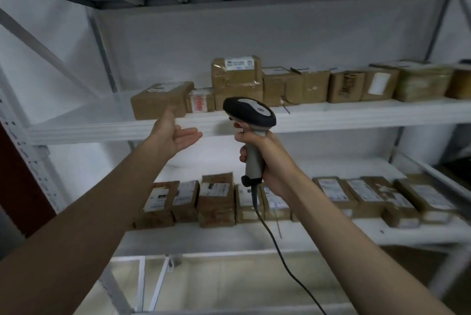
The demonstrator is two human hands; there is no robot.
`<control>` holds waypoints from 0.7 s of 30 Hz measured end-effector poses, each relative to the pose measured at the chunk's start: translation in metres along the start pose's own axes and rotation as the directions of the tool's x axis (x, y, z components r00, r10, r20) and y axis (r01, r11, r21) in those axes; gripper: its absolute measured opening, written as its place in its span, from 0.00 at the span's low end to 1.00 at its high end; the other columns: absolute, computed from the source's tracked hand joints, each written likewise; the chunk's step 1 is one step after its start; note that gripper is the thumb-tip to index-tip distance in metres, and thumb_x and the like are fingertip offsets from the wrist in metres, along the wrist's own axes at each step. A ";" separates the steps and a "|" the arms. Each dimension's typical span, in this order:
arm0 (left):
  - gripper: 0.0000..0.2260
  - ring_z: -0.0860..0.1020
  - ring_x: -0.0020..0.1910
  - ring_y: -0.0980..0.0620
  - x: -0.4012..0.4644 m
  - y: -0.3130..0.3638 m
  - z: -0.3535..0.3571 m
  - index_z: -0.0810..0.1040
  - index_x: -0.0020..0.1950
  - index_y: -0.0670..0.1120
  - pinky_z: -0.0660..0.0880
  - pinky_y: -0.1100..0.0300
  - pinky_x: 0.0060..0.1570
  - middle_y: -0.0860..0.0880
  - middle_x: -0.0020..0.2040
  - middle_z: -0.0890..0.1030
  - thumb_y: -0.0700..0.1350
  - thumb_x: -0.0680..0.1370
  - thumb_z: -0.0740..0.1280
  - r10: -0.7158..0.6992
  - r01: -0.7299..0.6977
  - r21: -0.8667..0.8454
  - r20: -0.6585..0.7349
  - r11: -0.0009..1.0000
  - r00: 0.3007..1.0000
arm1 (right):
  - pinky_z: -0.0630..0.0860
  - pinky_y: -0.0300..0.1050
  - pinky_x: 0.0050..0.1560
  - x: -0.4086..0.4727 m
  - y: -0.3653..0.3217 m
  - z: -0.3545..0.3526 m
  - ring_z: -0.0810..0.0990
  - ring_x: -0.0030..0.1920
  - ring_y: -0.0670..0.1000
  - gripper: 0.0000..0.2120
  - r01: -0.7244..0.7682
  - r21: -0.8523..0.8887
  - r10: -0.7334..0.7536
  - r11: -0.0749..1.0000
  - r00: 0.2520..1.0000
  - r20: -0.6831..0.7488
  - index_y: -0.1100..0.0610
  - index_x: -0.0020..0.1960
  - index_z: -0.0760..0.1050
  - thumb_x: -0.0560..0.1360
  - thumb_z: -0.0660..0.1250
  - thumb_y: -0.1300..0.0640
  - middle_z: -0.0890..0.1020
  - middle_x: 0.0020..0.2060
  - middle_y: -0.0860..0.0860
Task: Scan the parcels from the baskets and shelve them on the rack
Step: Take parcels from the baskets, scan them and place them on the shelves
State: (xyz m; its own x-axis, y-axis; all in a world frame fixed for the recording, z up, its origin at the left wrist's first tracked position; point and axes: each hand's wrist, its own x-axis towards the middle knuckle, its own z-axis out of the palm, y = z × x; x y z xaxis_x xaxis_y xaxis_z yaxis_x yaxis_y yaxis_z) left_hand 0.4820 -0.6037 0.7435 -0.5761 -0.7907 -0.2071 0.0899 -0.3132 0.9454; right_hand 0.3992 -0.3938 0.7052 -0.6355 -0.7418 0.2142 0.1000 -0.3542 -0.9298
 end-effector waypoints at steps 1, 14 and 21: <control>0.28 0.85 0.33 0.41 -0.013 -0.013 0.005 0.66 0.74 0.38 0.81 0.54 0.27 0.36 0.47 0.82 0.57 0.83 0.61 -0.005 0.004 0.032 0.026 0.999 1.000 | 0.74 0.42 0.35 -0.019 -0.001 -0.002 0.74 0.32 0.48 0.15 0.005 0.004 -0.005 1.000 0.999 -0.034 0.60 0.63 0.78 0.76 0.70 0.64 0.79 0.41 0.51; 0.15 0.86 0.42 0.46 -0.235 -0.236 0.100 0.75 0.52 0.43 0.81 0.56 0.38 0.41 0.46 0.86 0.55 0.82 0.62 -0.312 0.011 0.531 0.480 0.847 0.820 | 0.72 0.42 0.33 -0.311 0.008 -0.096 0.72 0.30 0.47 0.09 -0.061 0.138 0.126 0.989 0.835 -0.535 0.60 0.57 0.75 0.77 0.69 0.64 0.78 0.43 0.54; 0.09 0.86 0.45 0.47 -0.374 -0.342 0.172 0.78 0.50 0.44 0.83 0.57 0.40 0.42 0.46 0.86 0.49 0.81 0.64 -0.458 -0.153 0.655 0.657 0.740 0.599 | 0.71 0.41 0.30 -0.470 0.006 -0.174 0.72 0.28 0.47 0.05 -0.001 0.204 0.159 0.979 0.629 -0.761 0.57 0.49 0.75 0.77 0.68 0.66 0.78 0.35 0.51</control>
State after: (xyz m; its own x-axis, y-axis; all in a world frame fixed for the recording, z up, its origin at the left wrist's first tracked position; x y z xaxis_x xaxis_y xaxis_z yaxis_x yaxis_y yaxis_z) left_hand 0.5271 -0.1107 0.5410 -0.9197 0.0157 -0.3922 -0.3780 0.2338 0.8958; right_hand 0.5655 0.0517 0.5474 -0.9663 -0.0902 -0.2411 0.2550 -0.4620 -0.8494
